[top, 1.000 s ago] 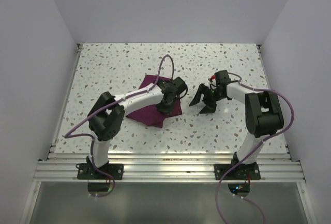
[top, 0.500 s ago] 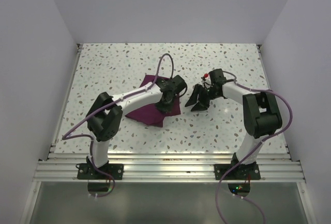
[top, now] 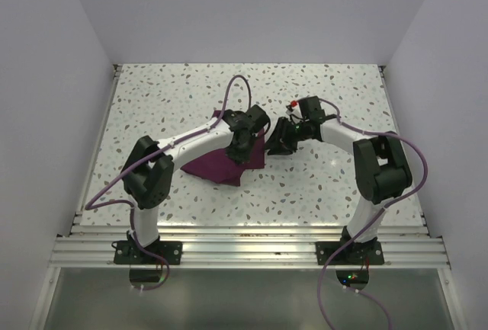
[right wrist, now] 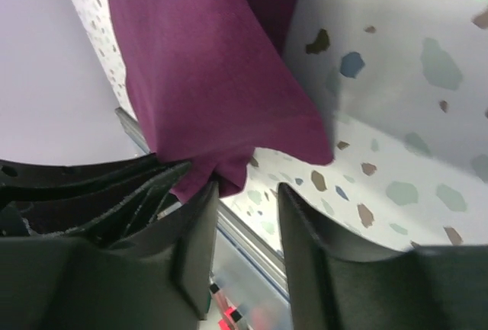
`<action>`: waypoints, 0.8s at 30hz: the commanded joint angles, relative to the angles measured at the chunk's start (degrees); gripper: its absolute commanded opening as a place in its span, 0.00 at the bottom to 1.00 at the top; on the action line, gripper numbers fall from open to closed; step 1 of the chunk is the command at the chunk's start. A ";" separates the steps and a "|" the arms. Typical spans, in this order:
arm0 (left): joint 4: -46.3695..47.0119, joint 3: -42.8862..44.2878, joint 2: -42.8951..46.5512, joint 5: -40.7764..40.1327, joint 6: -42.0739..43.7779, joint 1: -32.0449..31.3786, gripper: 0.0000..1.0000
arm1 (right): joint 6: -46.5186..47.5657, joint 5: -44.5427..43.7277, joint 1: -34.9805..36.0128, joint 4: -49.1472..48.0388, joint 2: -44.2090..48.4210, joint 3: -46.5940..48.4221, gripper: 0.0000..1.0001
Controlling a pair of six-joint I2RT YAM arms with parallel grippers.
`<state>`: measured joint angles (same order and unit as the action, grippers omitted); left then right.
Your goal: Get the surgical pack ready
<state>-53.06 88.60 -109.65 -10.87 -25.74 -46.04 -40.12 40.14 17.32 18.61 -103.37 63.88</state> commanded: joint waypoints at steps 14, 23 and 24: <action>1.29 1.93 5.14 3.75 5.34 0.78 0.00 | -19.54 3.01 8.42 -23.96 -9.83 3.09 0.15; 2.52 5.18 3.65 6.57 7.63 0.78 0.00 | -37.74 -0.32 11.51 -51.72 -15.80 -2.43 0.04; 2.52 5.70 3.39 7.09 7.63 0.86 0.00 | -39.49 -0.33 11.51 -57.66 -16.59 -2.96 0.04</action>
<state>-53.28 89.89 -108.29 -8.08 -19.64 -44.86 -70.02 41.58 28.10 -19.27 -117.19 62.41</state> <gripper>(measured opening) 0.033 0.050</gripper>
